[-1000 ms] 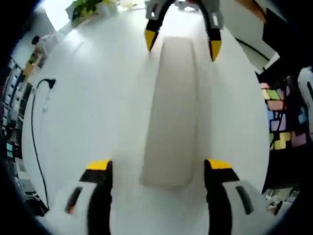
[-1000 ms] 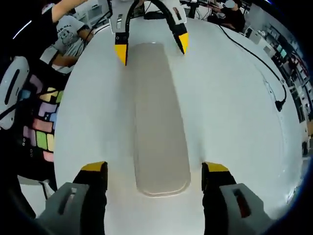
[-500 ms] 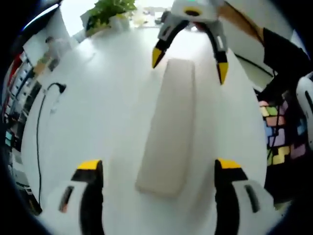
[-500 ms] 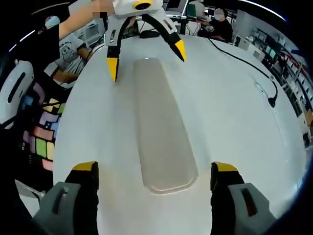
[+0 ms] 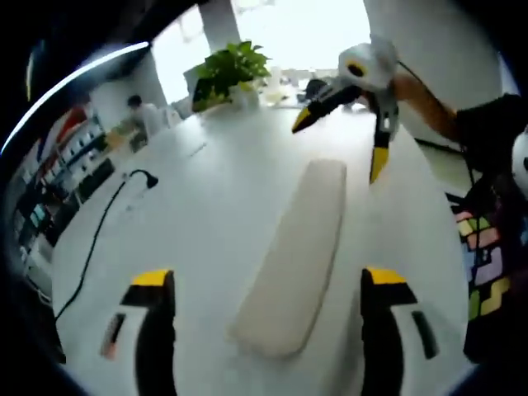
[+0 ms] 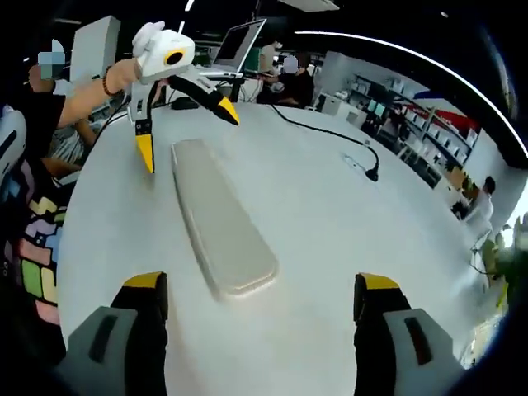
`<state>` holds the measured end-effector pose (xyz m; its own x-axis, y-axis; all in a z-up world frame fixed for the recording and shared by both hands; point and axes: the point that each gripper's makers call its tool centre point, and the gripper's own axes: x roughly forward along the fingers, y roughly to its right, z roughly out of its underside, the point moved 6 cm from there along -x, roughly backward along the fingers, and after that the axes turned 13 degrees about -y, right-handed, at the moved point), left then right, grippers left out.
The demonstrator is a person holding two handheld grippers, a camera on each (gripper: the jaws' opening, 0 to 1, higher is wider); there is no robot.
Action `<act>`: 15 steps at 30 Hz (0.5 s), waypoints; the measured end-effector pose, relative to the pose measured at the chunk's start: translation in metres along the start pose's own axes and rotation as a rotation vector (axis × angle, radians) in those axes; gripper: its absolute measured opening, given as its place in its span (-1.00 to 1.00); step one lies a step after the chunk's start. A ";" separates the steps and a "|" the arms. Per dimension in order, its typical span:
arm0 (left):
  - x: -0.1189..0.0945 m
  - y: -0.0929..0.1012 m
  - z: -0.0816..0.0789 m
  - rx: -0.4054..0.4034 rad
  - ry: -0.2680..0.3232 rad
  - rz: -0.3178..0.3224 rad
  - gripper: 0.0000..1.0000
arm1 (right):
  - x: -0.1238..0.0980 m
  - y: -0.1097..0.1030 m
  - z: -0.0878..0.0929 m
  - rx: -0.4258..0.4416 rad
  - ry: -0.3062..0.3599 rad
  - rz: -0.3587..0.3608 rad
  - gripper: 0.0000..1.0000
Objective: Arrange the utensils inside the cutlery case until each visible utensil rests in its matching compartment.
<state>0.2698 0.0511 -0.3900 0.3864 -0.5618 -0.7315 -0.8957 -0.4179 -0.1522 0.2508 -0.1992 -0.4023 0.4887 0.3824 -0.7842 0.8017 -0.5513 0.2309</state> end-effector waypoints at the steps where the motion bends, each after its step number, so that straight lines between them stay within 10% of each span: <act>1: -0.002 0.001 -0.001 -0.016 0.034 -0.007 0.96 | -0.002 0.001 0.001 0.022 0.017 0.014 0.95; 15: -0.035 0.003 0.002 -0.177 0.344 -0.294 0.95 | -0.024 -0.005 0.011 0.267 0.230 0.240 0.92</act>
<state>0.2533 0.0714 -0.3661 0.6945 -0.5928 -0.4078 -0.6980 -0.6925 -0.1822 0.2316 -0.2141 -0.3911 0.7391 0.3586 -0.5702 0.5533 -0.8060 0.2104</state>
